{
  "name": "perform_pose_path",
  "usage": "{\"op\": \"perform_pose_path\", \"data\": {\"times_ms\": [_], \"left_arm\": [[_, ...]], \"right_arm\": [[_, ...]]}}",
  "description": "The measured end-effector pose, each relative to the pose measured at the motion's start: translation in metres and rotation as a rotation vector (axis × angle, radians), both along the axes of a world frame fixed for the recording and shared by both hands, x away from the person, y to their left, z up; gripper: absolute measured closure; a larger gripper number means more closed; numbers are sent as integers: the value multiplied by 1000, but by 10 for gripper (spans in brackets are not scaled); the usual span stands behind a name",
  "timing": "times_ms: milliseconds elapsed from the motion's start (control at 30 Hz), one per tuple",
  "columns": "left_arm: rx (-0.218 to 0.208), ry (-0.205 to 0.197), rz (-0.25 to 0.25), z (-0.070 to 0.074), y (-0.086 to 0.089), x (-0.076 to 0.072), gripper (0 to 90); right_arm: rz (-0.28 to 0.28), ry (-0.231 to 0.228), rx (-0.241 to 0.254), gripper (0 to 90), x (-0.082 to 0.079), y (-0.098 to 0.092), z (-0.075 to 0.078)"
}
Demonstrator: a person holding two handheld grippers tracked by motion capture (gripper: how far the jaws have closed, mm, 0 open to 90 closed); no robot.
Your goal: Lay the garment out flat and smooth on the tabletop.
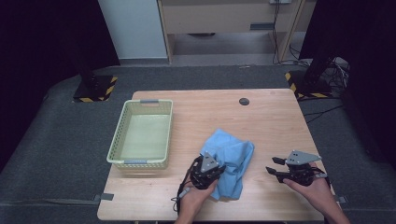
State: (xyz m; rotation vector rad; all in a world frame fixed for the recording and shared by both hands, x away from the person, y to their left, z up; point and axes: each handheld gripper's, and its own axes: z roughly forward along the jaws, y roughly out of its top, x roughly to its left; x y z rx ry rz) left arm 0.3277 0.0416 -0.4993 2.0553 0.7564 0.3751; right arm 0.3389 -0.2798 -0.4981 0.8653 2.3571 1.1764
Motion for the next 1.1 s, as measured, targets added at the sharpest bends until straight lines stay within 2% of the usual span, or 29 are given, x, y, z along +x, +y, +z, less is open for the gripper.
{"op": "perform_pose_path", "data": {"times_ms": [100, 167, 200, 267, 333, 400, 433, 500, 533, 567, 667, 767, 833, 933, 1100], "left_arm": [[24, 20, -29, -9, -16, 3, 828], [25, 42, -40, -16, -21, 4, 808], [31, 54, -48, -19, -22, 5, 780], [31, 66, -31, -22, -23, 7, 696], [37, 56, -27, -21, -23, 6, 599], [10, 66, -16, -15, -22, 2, 503], [10, 55, -17, -11, -22, -2, 473], [27, 7, -7, -3, -18, -12, 433], [20, 2, 5, 0, -16, -17, 417], [16, 0, 11, 1, -13, -22, 407], [39, -5, 19, 3, -6, -35, 401], [54, -12, 41, 4, 0, -44, 392], [56, -5, 59, 4, 5, -49, 392], [85, -5, 78, 0, 9, -50, 397], [124, 39, 91, -17, 8, -45, 383]], "right_arm": [[12, 2, 15, 482, -1, 5, 1], [22, -1, 2, 457, -2, 9, 0], [34, -1, 3, 445, -3, 13, -1], [43, 5, 16, 402, -4, 17, 0], [54, 2, 26, 373, -5, 21, 0], [67, -3, 24, 352, -4, 25, 2], [73, -6, 22, 347, -4, 27, 3], [93, -8, 5, 341, -5, 31, 3], [101, -13, -8, 340, -5, 33, 3], [108, -9, -13, 340, -7, 35, 3], [124, -16, -11, 349, -9, 41, 6], [145, -16, -1, 345, -12, 50, 8], [158, -11, -13, 335, -14, 56, 7], [174, -5, -32, 313, -17, 66, 3], [197, 21, -57, 307, -18, 81, -5]]}}
